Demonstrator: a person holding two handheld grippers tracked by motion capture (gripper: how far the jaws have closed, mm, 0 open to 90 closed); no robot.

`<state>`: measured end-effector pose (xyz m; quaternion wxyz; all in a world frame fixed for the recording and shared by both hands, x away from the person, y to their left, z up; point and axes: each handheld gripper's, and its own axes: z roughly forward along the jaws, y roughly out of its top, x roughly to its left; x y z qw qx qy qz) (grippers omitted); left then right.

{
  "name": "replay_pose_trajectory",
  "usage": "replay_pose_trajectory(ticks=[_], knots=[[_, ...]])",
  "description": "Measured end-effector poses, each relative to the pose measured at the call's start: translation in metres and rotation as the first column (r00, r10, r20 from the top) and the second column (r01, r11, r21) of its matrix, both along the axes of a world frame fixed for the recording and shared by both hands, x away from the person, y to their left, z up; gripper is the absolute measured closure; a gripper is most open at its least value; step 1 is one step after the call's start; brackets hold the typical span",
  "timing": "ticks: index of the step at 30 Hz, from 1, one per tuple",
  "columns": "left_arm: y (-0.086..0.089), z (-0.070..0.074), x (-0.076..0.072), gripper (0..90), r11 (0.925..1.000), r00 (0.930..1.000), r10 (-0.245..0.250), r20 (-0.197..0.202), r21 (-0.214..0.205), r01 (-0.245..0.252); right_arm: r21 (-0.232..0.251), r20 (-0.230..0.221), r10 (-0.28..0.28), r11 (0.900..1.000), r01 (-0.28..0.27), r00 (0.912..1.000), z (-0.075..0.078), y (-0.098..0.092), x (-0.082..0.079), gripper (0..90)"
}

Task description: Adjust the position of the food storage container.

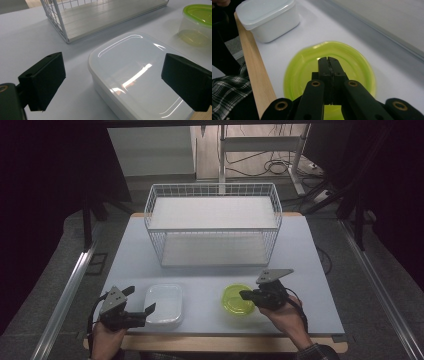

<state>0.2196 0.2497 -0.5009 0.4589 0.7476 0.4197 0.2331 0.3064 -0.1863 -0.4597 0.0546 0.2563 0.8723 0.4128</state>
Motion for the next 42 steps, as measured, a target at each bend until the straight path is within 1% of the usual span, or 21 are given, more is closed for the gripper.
replay_pose_trajectory(ticks=[2, 3, 4, 5, 6, 7, 11, 12, 13, 16, 18, 19, 21, 26, 31, 34, 35, 39, 40, 41, 42], knots=[[0.001, 0.0, 0.0, 5.3, 1.0, 1.0, 0.002, 0.002, -0.001, -0.002, -0.008, -0.016, 0.018, 0.9998, -0.018, 0.9997, -0.001, 0.014, 0.002, 90.0], [0.001, 0.0, 0.0, 5.3, 1.0, 1.0, 0.003, 0.003, -0.003, -0.003, -0.008, -0.016, 0.018, 0.9998, -0.018, 0.9997, -0.001, 0.014, 0.002, 90.0], [0.001, 0.0, 0.0, 5.3, 1.0, 1.0, 0.004, 0.003, -0.004, -0.004, -0.013, -0.025, 0.023, 0.9996, -0.024, 0.9994, -0.001, 0.021, 0.003, 90.0], [0.002, 0.0, 0.0, 5.3, 1.0, 1.0, 0.005, 0.002, -0.006, -0.005, -0.024, -0.036, 0.045, 0.9987, -0.046, 0.9983, -0.003, 0.036, 0.005, 90.0], [0.002, 0.0, 0.0, 5.3, 1.0, 1.0, 0.004, 0.002, -0.005, -0.004, -0.024, -0.036, 0.045, 0.9987, -0.046, 0.9983, -0.003, 0.036, 0.005, 90.0], [0.002, 0.0, 0.0, 5.3, 1.0, 1.0, 0.004, 0.002, -0.005, -0.004, -0.039, -0.034, 0.067, 0.9969, -0.068, 0.9972, -0.004, 0.05, 0.006, 90.0], [0.001, 0.0, 0.0, 5.3, 1.0, 1.0, 0.002, 0.002, -0.003, -0.002, -0.053, -0.035, 0.09, 0.9943, -0.092, 0.9953, -0.005, 0.066, 0.008, 89.9], [0.001, 0.0, 0.0, 5.3, 1.0, 1.0, -0.001, 0.002, 0.0, 0.001, -0.063, -0.034, 0.096, 0.9932, -0.098, 0.9948, -0.006, 0.072, 0.009, 89.9], [0.001, 0.0, 0.0, 5.3, 1.0, 1.0, -0.001, 0.002, 0.0, 0.001, -0.092, -0.032, 0.101, 0.9904, -0.103, 0.9944, -0.009, 0.081, 0.011, 89.9], [0.0, 0.0, 0.0, 5.4, 1.0, 1.0, -0.003, 0.001, 0.002, 0.003, -0.119, -0.037, 0.099, 0.9876, -0.103, 0.9944, -0.012, 0.087, 0.013, 89.9], [0.0, 0.0, 0.0, 5.4, 1.0, 1.0, -0.005, 0.001, 0.005, 0.005, -0.136, -0.051, 0.095, 0.9855, -0.101, 0.9942, -0.015, 0.09, 0.015, 89.9], [0.0, 0.0, 0.0, 5.4, 1.0, 1.0, -0.006, 0.001, 0.006, 0.006, -0.149, -0.056, 0.087, 0.9842, -0.095, 0.9946, -0.017, 0.09, 0.014, 89.9], [-0.001, 0.0, 0.0, 5.4, 0.9999, 1.0, -0.007, 0.0, 0.008, 0.007, -0.136, -0.07, 0.087, 0.986, -0.096, 0.9938, -0.018, 0.086, 0.014, 89.9], [-0.002, -0.001, 0.0, 5.4, 0.9998, 1.0, -0.01, 0.0, 0.018, 0.01, -0.147, -0.068, 0.076, 0.9854, -0.086, 0.9948, -0.017, 0.076, 0.011, 89.9], [-0.004, -0.001, 0.0, 5.4, 0.9996, 0.9999, -0.013, -0.003, 0.025, 0.013, -0.14, -0.086, 0.045, 0.9885, -0.057, 0.9953, -0.016, 0.052, 0.006, 89.9], [-0.005, -0.001, 0.0, 5.4, 0.9995, 0.9999, -0.014, -0.004, 0.028, 0.015, -0.14, -0.091, 0.037, 0.9889, -0.05, 0.9951, -0.015, 0.045, 0.003, 89.9], [-0.005, -0.001, 0.0, 5.4, 0.9995, 0.9999, -0.015, -0.004, 0.029, 0.015, -0.148, -0.083, 0.026, 0.9883, -0.038, 0.9962, -0.015, 0.038, 0.001, 89.9], [-0.006, -0.002, 0.0, 5.4, 0.9994, 0.9999, -0.016, -0.005, 0.031, 0.016, -0.151, -0.082, -0.004, 0.9885, -0.009, 0.9966, -0.016, 0.024, 0.0, 89.8], [-0.006, -0.002, 0.0, 5.4, 0.9994, 0.9999, -0.016, -0.005, 0.031, 0.016, -0.151, -0.082, -0.004, 0.9885, -0.009, 0.9966, -0.016, 0.024, 0.0, 89.8], [-0.006, -0.002, 0.0, 5.4, 0.9993, 0.9998, -0.017, -0.005, 0.033, 0.017, -0.151, -0.085, -0.024, 0.9885, 0.011, 0.9961, -0.016, 0.016, 0.001, 89.8], [-0.006, -0.002, 0.0, 5.4, 0.9993, 0.9998, -0.017, -0.005, 0.033, 0.017, -0.151, -0.085, -0.024, 0.9885, 0.011, 0.9961, -0.016, 0.016, 0.001, 89.8]])
